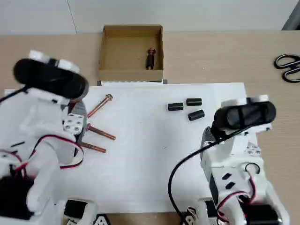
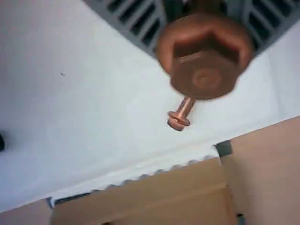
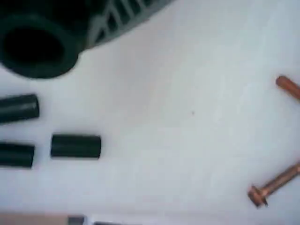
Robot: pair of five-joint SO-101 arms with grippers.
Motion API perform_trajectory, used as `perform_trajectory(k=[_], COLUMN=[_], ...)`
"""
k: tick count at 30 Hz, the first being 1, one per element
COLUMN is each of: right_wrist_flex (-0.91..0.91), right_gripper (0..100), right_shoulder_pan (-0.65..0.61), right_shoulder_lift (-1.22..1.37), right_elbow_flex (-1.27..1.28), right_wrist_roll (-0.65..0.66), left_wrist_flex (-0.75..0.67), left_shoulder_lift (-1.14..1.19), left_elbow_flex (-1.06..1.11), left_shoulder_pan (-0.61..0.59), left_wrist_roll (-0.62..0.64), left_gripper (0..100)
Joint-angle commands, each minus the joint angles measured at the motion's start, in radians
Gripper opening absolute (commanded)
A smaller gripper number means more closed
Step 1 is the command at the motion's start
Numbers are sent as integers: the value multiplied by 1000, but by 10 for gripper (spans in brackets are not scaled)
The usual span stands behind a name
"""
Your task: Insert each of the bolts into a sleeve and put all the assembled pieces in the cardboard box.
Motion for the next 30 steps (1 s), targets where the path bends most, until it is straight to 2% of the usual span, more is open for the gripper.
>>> perform_trajectory(k=[1, 9, 15, 20, 30], right_wrist_flex=[-113, -265, -380, -453, -510], right_gripper=[3, 3, 3, 3, 3], right_shoulder_pan=[-7, -21, -159, -252, -444], right_shoulder_lift=[-68, -211, -305, -383, -472], right_elbow_flex=[103, 334, 500, 643, 786], right_wrist_roll=[11, 11, 9, 11, 75], left_wrist_flex=[-103, -423, -546, -605, -640], left_shoulder_lift=[-161, -617, -890, -867, -865], left_elbow_flex=[136, 627, 898, 914, 914], left_shoulder_pan=[-18, -11, -11, -9, 157], left_wrist_roll=[74, 298, 405, 568, 740], left_gripper=[6, 6, 6, 6, 6])
